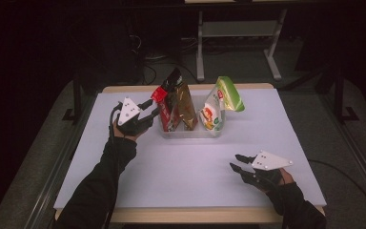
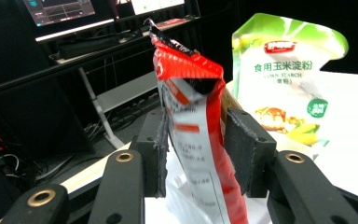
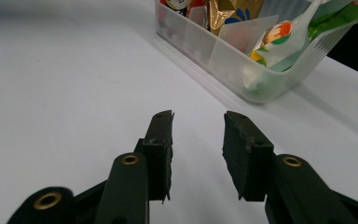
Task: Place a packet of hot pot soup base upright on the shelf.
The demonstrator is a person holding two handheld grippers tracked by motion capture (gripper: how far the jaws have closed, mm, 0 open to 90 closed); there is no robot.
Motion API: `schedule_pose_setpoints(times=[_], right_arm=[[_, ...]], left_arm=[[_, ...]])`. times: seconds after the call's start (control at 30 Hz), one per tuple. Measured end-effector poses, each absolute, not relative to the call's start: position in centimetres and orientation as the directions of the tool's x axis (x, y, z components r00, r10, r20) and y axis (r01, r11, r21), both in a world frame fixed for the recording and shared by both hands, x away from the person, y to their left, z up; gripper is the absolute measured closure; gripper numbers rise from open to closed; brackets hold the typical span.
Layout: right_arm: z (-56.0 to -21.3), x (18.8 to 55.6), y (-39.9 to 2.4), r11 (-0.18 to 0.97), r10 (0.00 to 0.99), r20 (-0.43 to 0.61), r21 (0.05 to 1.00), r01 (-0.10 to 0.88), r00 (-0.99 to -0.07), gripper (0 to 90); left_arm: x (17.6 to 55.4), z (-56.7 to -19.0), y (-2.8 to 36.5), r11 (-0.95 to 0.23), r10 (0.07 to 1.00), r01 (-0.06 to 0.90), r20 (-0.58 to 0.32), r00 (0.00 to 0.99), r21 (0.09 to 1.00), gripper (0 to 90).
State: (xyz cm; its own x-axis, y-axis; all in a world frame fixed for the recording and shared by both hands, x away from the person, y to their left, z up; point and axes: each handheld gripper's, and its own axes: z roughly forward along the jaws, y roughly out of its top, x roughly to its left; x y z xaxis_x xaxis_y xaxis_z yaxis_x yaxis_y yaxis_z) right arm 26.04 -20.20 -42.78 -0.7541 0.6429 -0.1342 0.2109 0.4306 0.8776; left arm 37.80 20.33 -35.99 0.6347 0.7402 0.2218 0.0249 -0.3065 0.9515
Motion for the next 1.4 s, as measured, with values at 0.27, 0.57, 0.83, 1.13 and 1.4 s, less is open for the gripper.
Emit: schedule_pose_setpoints(times=[0.27, 0.57, 0.83, 1.13, 1.4], right_arm=[[-42.6, 25.9, -20.3, 0.438, 0.646, -0.141, 0.874, 0.213, -0.75, 60.5], [-42.3, 25.9, -20.4, 0.469, 0.643, -0.163, 0.856, 0.218, -0.748, 50.7], [-42.5, 26.1, -20.3, 0.492, 0.651, -0.18, 0.84, 0.229, -0.737, 41.2], [-42.5, 25.9, -20.5, 0.491, 0.682, -0.207, 0.84, 0.231, -0.701, 32.0], [-42.9, 25.5, -21.6, 0.473, 0.715, -0.205, 0.846, 0.247, -0.669, 27.2]], left_arm=[[36.8, -36.4, 21.9, -0.324, 0.733, 0.035, 0.228, 0.64, 0.945, 55.0], [35.5, -37.1, 23.6, -0.374, 0.701, 0.048, 0.248, 0.669, 0.926, 46.1], [34.3, -38.1, 24.9, -0.378, 0.711, 0.055, 0.252, 0.656, 0.924, 35.0], [33.0, -39.1, 26.3, -0.413, 0.709, 0.068, 0.273, 0.65, 0.908, 32.7], [31.7, -39.9, 27.8, -0.428, 0.701, 0.073, 0.281, 0.655, 0.901, 27.8]])
